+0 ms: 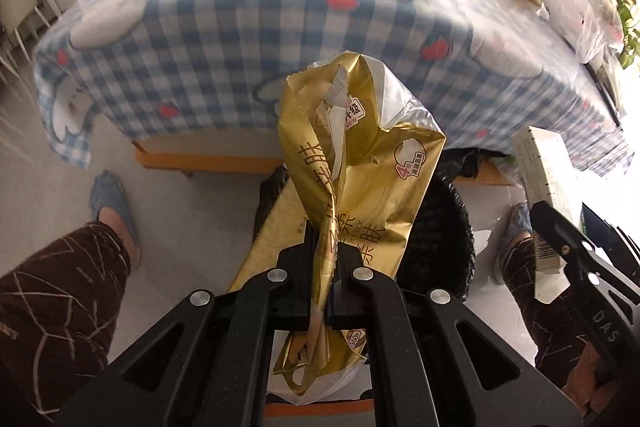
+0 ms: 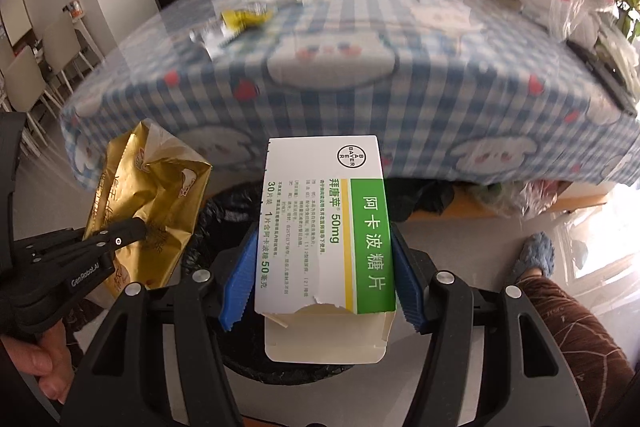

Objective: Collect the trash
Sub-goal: 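Lift the gold foil bag and medicine box and carry both over the bin, then open the left tool to drop the foil bag while the right tool releases the box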

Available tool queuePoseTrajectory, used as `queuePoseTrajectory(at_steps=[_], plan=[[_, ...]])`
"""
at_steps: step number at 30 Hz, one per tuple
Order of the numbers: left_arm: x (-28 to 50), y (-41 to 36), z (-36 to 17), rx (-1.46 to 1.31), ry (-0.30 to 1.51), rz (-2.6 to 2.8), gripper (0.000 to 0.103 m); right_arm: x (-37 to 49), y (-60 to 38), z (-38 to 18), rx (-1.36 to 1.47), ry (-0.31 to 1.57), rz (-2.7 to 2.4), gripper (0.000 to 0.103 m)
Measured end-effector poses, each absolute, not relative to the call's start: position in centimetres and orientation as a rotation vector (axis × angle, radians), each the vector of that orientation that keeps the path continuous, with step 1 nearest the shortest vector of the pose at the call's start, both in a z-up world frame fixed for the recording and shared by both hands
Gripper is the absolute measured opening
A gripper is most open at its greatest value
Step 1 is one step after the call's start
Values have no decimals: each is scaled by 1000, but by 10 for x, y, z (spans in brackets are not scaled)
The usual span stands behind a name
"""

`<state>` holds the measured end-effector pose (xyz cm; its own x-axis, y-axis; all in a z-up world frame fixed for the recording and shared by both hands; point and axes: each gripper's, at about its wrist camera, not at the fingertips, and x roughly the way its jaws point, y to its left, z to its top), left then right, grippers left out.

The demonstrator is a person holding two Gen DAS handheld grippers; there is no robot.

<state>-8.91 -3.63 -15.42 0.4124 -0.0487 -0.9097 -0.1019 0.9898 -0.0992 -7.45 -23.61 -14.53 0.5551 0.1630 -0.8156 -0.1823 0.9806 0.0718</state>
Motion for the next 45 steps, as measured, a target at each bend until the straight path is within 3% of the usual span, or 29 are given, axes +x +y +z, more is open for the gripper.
queuePoseTrajectory(at_steps=[26,29,33,34,36,40,45], plan=[[-66,-82,-249,-86,1214,1,4,-51,-266,-201,-15,1022,77,58],[-66,-85,-250,-75,1199,-10,15,-51,-265,-205,-21,1027,75,58],[-68,-77,-246,-83,1176,-9,56,-48,-261,-211,-19,1038,86,58],[-69,-74,-245,-83,1168,-3,62,-47,-259,-212,-20,1038,91,58],[-70,-69,-241,-67,1150,11,68,-45,-255,-215,-21,1040,103,58],[-73,-53,-233,-57,1126,56,89,-43,-244,-221,-31,1046,129,58],[-72,-28,-230,-65,1119,109,97,-36,-228,-225,-35,1059,160,58]])
